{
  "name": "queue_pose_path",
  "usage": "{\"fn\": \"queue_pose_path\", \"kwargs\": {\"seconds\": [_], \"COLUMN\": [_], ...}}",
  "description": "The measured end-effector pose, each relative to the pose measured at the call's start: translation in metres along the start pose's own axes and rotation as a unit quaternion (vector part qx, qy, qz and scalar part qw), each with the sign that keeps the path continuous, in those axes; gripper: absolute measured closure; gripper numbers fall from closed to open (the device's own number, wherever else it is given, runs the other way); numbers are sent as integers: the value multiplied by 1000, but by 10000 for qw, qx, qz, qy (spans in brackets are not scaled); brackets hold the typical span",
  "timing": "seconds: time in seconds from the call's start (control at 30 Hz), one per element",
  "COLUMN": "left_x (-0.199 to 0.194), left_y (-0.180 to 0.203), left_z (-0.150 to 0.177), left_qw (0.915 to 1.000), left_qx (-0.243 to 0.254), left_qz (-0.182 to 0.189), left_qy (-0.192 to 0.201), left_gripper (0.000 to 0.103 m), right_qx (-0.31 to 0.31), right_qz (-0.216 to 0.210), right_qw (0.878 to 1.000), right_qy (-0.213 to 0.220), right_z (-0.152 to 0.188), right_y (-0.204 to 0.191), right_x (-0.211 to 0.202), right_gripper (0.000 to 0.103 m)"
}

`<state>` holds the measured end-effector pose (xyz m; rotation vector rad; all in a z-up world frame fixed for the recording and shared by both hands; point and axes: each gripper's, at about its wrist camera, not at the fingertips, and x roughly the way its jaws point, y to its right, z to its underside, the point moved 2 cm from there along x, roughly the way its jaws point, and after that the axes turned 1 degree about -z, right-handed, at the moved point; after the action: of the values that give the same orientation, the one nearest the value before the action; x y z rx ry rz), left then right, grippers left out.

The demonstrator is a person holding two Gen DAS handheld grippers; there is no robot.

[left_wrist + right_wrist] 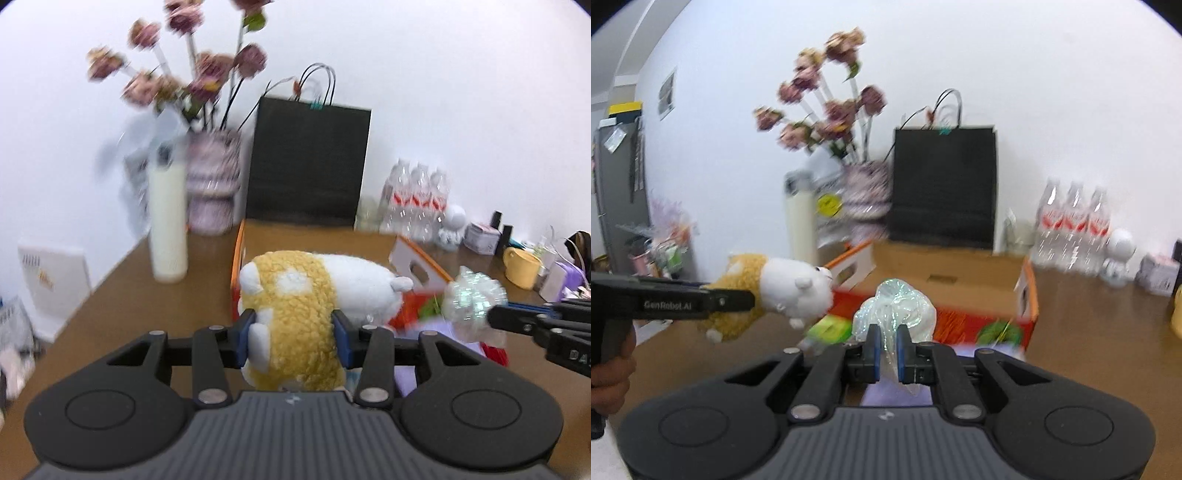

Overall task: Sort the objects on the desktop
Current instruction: 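Carry the hamster and plastic bag into the cardboard box with both grippers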

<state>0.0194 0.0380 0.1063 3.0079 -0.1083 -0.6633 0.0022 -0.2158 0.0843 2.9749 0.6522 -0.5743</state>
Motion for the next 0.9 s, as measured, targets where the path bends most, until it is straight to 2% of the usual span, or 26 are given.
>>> {"fn": "queue_pose_path", "kwargs": {"seconds": [0.13, 0.23, 0.3, 0.5, 0.6, 0.67, 0.8, 0.83, 0.9], "left_x": [65, 121, 160, 259, 287, 300, 313, 314, 313], "left_y": [5, -1, -5, -7, 0, 4, 5, 4, 4], "left_z": [-41, -65, -77, -85, -79, -74, -67, -66, -67], "left_qw": [9999, 9997, 9995, 9926, 9879, 9843, 9777, 9769, 9768], "left_qx": [103, -91, -107, 207, 481, 710, 816, 852, 881], "left_qz": [-57, 18, -95, -307, -358, -570, -788, -869, -898], "left_qy": [-8, -214, -296, -1158, -1427, -1513, -1769, -1755, -1733], "left_gripper": [58, 58, 58, 58, 58, 56, 52, 50, 45], "right_qx": [119, 41, 44, 212, 242, 164, -13, -31, -62], "right_qz": [204, 416, 455, 624, 690, 742, 1024, 1049, 1070], "right_qw": [9997, 9991, 9987, 9937, 9880, 9828, 9697, 9676, 9652], "right_qy": [-39, -121, -240, -907, -1359, -1682, -2217, -2298, -2384], "right_z": [-28, -48, -59, -82, -79, -72, -56, -52, -47], "right_y": [37, 61, 75, 114, 123, 124, 126, 126, 125], "right_x": [44, 85, 115, 215, 259, 286, 328, 334, 341], "right_gripper": [95, 95, 95, 95, 95, 95, 94, 93, 83]}}
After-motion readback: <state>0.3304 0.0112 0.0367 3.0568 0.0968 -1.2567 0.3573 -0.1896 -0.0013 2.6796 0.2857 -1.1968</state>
